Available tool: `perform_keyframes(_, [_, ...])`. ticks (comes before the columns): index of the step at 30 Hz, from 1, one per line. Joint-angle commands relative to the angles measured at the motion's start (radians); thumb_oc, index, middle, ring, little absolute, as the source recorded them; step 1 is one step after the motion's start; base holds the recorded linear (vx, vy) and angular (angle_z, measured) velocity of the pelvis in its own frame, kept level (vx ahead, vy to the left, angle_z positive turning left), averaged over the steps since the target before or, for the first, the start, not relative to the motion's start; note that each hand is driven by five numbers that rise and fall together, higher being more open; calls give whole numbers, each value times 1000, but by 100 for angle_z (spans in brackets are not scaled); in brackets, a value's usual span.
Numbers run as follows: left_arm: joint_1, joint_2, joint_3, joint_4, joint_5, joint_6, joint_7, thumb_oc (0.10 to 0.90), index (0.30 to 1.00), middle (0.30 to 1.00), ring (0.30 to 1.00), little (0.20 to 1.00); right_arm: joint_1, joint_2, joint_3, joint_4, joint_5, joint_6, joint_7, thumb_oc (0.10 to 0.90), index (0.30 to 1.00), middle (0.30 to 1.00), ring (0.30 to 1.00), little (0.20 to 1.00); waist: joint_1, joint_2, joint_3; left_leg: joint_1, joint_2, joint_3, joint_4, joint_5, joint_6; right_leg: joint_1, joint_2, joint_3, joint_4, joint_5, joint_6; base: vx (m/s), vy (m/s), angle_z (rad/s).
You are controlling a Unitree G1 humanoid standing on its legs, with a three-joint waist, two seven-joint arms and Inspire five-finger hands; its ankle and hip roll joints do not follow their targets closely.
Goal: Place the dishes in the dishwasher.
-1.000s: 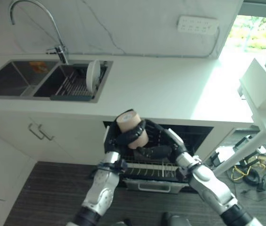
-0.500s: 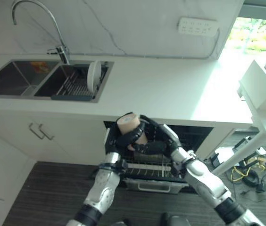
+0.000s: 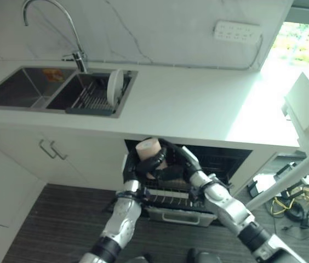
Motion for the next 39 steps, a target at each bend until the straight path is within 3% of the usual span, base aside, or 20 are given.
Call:
perform_keyframes(1, [-195,-38,-107,-91,125,-125,-30,400,300,300,300,300,-132,76,3,33,-44,-69,-20,800,900,900,900,900,16,-22,-46,-10,30,-89,24,-86,-32,58,-63,4,-18,-52,113,0,0,0])
perform_keyframes(9, [-220,-44,-124,-70,151,-146,-3,400,300,300,300,300,-135,99,16,97,-98,-79,-70,800,900,900,900,900,16,-21,-41,-10,29,-93,24,-86,-32,58,-61,5,-18,-52,111,0,0,0])
perform_keyframes(14, [-235,-52,-143,-68,208,-178,36,400,300,300,300,300,-148,107,11,117,-168,-87,-206,800,900,900,900,900,11,-20,-36,-6,30,-90,24,-87,-32,61,-58,8,-18,-52,110,0,0,0])
perform_keyframes(35, [-305,-66,-228,-91,311,-228,54,400,300,300,300,300,-183,165,36,242,36,4,-103,800,900,900,900,900,4,-25,-37,-1,37,-75,24,-91,-33,63,-55,8,-18,-55,106,0,0,0])
perform_keyframes(36, [-306,-64,-230,-93,321,-235,52,400,300,300,300,300,-182,167,36,245,38,8,-96,582,573,573,573,573,4,-25,-36,-2,38,-74,24,-91,-34,62,-55,8,-18,-55,106,0,0,0])
perform_keyframes(37, [-307,-63,-231,-94,330,-241,52,400,300,300,300,300,-181,168,36,247,42,11,-93,560,540,540,540,540,4,-25,-36,-2,38,-73,24,-91,-34,62,-56,7,-18,-55,106,0,0,0])
perform_keyframes(38, [-310,-62,-234,-95,343,-246,56,400,300,300,300,300,-180,168,39,253,42,9,-90,408,312,312,312,312,3,-25,-36,-2,39,-72,24,-90,-34,62,-56,7,-18,-55,106,0,0,0])
perform_keyframes(39, [-314,-62,-238,-95,350,-249,61,400,300,300,300,300,-180,169,41,259,35,5,-85,400,300,300,300,300,2,-25,-36,-1,40,-70,24,-90,-34,63,-56,6,-18,-55,106,0,0,0])
